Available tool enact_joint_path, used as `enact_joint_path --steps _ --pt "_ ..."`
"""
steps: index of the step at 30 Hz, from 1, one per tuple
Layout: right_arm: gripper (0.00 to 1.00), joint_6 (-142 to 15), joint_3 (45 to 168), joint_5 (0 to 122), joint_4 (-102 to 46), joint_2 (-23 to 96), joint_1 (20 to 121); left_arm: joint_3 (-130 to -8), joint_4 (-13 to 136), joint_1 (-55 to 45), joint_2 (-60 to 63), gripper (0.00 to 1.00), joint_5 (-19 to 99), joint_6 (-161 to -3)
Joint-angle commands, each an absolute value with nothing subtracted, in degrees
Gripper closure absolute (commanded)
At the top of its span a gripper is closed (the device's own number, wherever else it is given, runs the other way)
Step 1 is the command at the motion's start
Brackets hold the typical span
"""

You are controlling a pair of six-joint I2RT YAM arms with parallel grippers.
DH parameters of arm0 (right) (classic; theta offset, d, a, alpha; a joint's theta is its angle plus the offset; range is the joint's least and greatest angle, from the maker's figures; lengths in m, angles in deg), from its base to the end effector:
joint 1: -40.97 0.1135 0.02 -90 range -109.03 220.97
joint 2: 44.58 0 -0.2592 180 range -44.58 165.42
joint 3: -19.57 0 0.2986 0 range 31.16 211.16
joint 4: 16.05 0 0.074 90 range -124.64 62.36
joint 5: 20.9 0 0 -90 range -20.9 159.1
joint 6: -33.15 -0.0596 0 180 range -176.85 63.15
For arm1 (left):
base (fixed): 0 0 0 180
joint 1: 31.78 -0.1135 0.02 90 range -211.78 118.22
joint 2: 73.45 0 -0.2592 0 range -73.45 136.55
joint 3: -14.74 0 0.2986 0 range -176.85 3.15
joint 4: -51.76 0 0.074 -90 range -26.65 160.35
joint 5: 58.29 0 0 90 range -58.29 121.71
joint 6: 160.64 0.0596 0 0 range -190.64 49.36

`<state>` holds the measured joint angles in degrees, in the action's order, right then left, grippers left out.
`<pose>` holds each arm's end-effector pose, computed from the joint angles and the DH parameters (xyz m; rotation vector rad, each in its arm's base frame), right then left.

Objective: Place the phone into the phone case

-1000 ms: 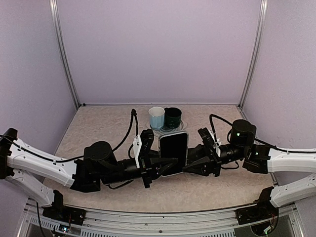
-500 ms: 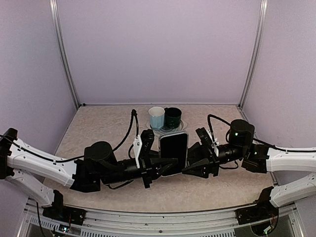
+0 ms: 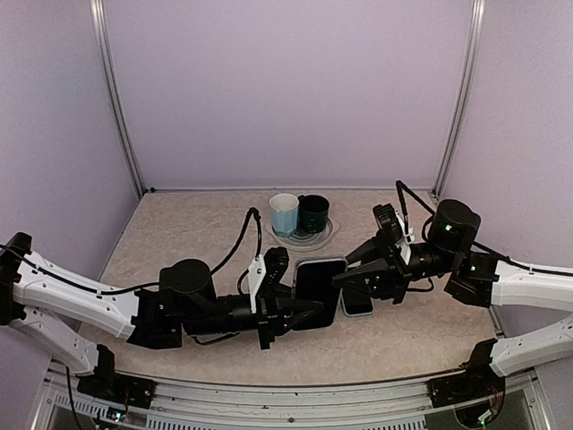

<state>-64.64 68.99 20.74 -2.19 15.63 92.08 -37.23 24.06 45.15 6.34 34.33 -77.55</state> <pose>0.1524 0.2599 0.2886 -1.2627 1.1771 1.4192 0.0814 -0.3627 0.2290 1.0074 1.3706 -1.1627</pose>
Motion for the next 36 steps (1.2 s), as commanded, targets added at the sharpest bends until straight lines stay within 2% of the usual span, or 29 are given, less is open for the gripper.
enact_joint_path --steps 1,2,5,6,8,11,14,16,17,19,21,27,28,30,31,33,36 --pt "0.92 -67.3 70.0 19.0 1.8 17.9 92.3 -39.0 21.6 45.4 6.1 1.0 36.3 -76.7" --pt "1.0 -67.6 70.1 18.5 2.2 18.2 92.3 -38.9 21.6 45.4 6.2 1.0 36.2 -76.8" --pt "1.0 -68.8 69.9 18.5 3.1 18.2 92.3 -38.8 22.0 45.4 6.4 1.0 35.5 -77.1" --pt "1.0 -69.3 69.8 19.0 3.6 17.7 92.2 -38.8 22.2 45.4 6.4 0.96 35.1 -77.2" --pt "1.0 -70.2 69.1 19.5 5.9 16.4 92.0 -38.2 22.7 45.4 6.2 0.68 34.3 -77.3" --pt "1.0 -72.1 68.5 19.0 9.3 14.9 91.5 -36.0 22.3 45.4 5.4 0.4 32.5 -77.1" --pt "1.0 -72.7 68.9 18.7 9.5 14.4 91.4 -34.2 23.0 45.4 5.4 0.35 30.8 -76.4" --pt "1.0 -73.1 68.9 18.6 9.7 14.2 91.4 -33.8 23.6 45.4 5.6 0.42 30.2 -76.5" --pt "1.0 -73.1 68.9 18.5 9.6 14.2 91.4 -33.6 23.4 45.4 5.6 0.5 30.2 -76.6" --pt "1.0 -73.2 68.8 18.5 9.5 14.3 91.4 -33.3 22.8 45.4 5.3 0.79 29.8 -77.0" --pt "1.0 -73.3 68.6 18.7 9.4 14.3 91.4 -33.2 22.3 45.4 5.0 1.0 29.5 -77.2" --pt "1.0 -72.7 69.5 23.5 5.3 15.2 91.3 -32.5 22.4 45.4 3.9 1.0 28.4 -78.1" --pt "1.0 -72.2 70.0 25.5 3.4 15.4 91.3 -32.6 23.5 45.4 3.4 0.73 27.0 -78.4" --pt "1.0 -72.2 71.0 29.9 0.2 16.4 91.0 -32.7 26.2 45.4 2.2 0.07 20.0 -79.4" --pt "1.0 -72.8 71.4 32.6 -1.3 17.0 90.8 -32.9 28.5 45.4 1.1 0.02 14.8 -79.6" --pt "1.0 -74.5 72.0 37.7 -4.2 18.9 90.0 -34.7 34.7 44.7 0.3 0.01 3.1 -80.7" --pt "1.0 -79.5 73.0 40.1 -6.1 24.0 87.5 -41.7 49.5 41.7 2.8 0.01 -8.4 -83.7"
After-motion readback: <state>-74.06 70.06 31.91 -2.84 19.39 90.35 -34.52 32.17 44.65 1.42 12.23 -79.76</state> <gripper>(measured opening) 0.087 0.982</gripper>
